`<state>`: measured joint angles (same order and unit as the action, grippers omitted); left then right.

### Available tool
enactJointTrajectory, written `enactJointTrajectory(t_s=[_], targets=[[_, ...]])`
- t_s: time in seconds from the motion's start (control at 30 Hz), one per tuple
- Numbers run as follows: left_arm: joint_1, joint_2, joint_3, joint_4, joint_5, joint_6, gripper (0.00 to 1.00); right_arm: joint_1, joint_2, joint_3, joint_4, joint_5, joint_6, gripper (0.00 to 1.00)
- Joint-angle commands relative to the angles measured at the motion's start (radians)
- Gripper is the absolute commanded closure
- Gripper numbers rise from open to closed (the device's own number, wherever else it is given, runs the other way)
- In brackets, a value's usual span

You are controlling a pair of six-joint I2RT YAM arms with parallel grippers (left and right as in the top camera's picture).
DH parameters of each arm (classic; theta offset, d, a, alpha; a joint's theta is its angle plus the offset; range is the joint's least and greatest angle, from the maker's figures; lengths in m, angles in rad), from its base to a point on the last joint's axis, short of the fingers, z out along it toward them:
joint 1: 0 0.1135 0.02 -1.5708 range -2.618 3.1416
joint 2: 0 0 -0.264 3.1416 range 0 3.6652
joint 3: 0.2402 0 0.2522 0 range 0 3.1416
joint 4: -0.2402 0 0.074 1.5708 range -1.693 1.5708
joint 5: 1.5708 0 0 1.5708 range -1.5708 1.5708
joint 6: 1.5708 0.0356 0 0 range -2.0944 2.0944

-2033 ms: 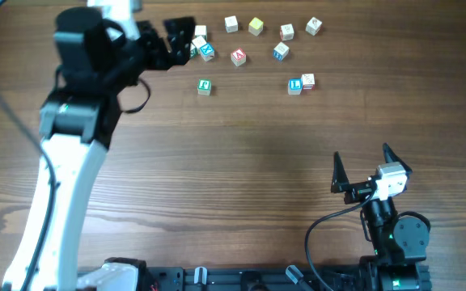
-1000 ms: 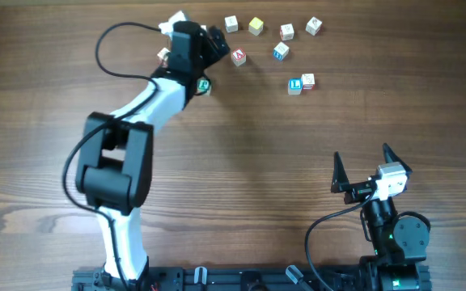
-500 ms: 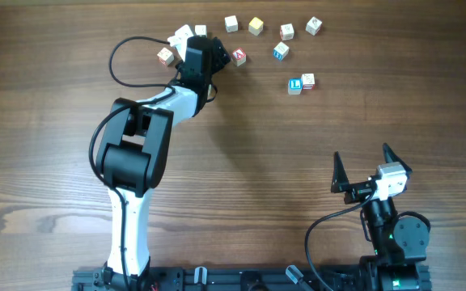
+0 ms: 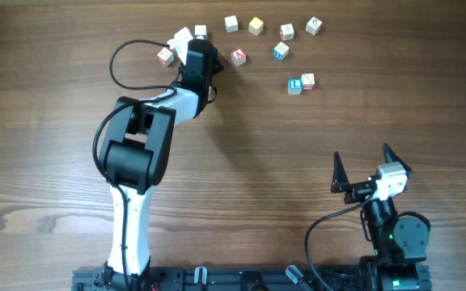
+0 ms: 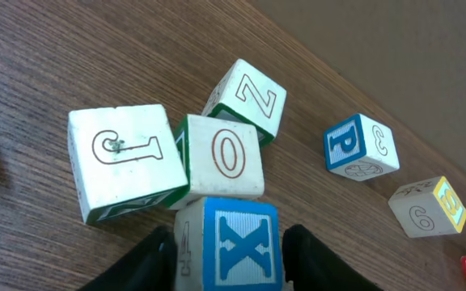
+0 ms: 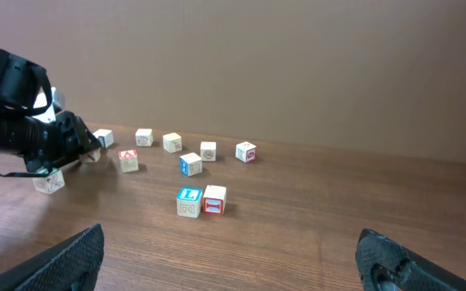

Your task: Form a horizontal line

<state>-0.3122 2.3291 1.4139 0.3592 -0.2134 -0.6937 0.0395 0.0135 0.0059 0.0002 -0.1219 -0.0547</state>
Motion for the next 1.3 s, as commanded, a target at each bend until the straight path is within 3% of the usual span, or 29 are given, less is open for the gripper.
enactJointTrajectory(t_s=[0.0, 0.27, 0.37, 0.67, 1.0, 1.27], targets=[[0.004, 0.016, 0.008, 0.0, -0.024, 0.009, 0.6, 0.004, -0.006, 0.0, 0.005, 0.01, -0.014, 0.0], [0.007, -0.085, 0.008, -0.069, -0.024, 0.02, 0.66, 0.004, -0.006, -0.001, 0.005, 0.01, -0.014, 0.0], [0.007, -0.16, 0.008, -0.1, -0.024, 0.113, 0.66, 0.004, -0.006, 0.0, 0.005, 0.01, -0.014, 0.0], [0.007, -0.423, 0.008, -0.298, -0.024, 0.248, 0.66, 0.004, -0.006, 0.0, 0.005, 0.01, -0.014, 0.0], [0.007, -0.752, 0.008, -0.739, -0.024, 0.404, 0.71, 0.004, -0.006, 0.0, 0.005, 0.01, -0.014, 0.0], [0.007, -0.903, 0.008, -1.198, -0.052, 0.407, 0.71, 0.008, -0.006, -0.001, 0.005, 0.01, -0.014, 0.0]])
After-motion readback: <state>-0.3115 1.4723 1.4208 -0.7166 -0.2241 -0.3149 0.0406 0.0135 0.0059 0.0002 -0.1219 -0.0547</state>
